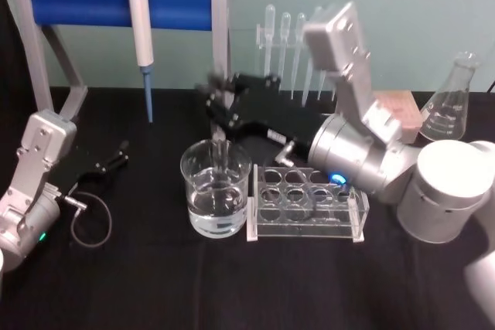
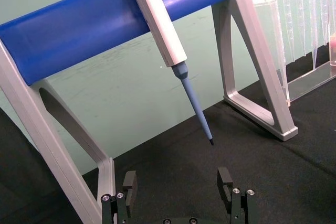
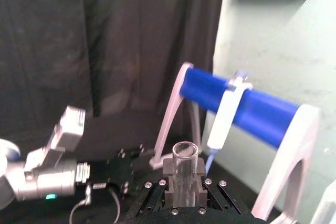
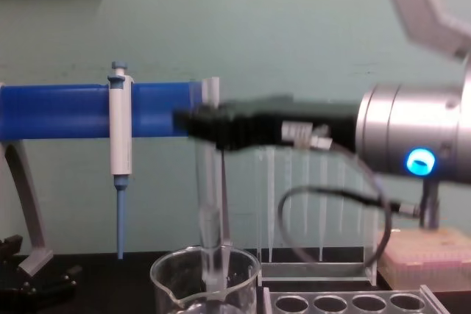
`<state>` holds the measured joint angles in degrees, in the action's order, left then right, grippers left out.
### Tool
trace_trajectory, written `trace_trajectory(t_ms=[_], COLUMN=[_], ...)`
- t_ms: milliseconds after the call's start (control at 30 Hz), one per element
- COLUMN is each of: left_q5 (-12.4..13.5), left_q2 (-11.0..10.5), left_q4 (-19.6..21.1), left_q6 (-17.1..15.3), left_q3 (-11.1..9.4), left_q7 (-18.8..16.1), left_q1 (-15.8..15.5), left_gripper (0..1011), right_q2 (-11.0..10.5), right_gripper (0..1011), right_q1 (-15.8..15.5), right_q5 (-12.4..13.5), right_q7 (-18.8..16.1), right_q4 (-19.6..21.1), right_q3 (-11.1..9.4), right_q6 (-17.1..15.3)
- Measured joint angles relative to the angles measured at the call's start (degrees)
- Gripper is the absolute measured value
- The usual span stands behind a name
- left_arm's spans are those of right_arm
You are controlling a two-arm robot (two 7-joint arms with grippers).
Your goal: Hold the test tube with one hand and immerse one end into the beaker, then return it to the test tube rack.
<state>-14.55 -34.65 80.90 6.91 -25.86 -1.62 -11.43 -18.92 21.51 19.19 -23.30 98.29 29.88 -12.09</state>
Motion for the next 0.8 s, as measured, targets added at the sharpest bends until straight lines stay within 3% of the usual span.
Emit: trace_trajectory(t_ms=[367,667,800], left_q5=[0.0,0.0,0.0], left_q2=[0.0,0.0,0.0], left_q4=[0.0,0.0,0.0], left_q6=[0.0,0.0,0.0], left_q3=[0.0,0.0,0.0], left_q7=[0.0,0.0,0.0], left_q1=[0.0,0.0,0.0], left_gripper=[1000,1000,1000], right_q2=[-3.6,-9.5,-10.7], right_gripper=[224,225,225], right_q1=[-2.0,-9.3,-11.8], right_q5=[3.1,5.4,5.7], right_q7=[1.7,3.7,4.3], right_q4=[8.8,14.6,14.9], right_q3=[-4.7,-9.7,-11.1], right_q6=[-1.5,-2.0,-1.0])
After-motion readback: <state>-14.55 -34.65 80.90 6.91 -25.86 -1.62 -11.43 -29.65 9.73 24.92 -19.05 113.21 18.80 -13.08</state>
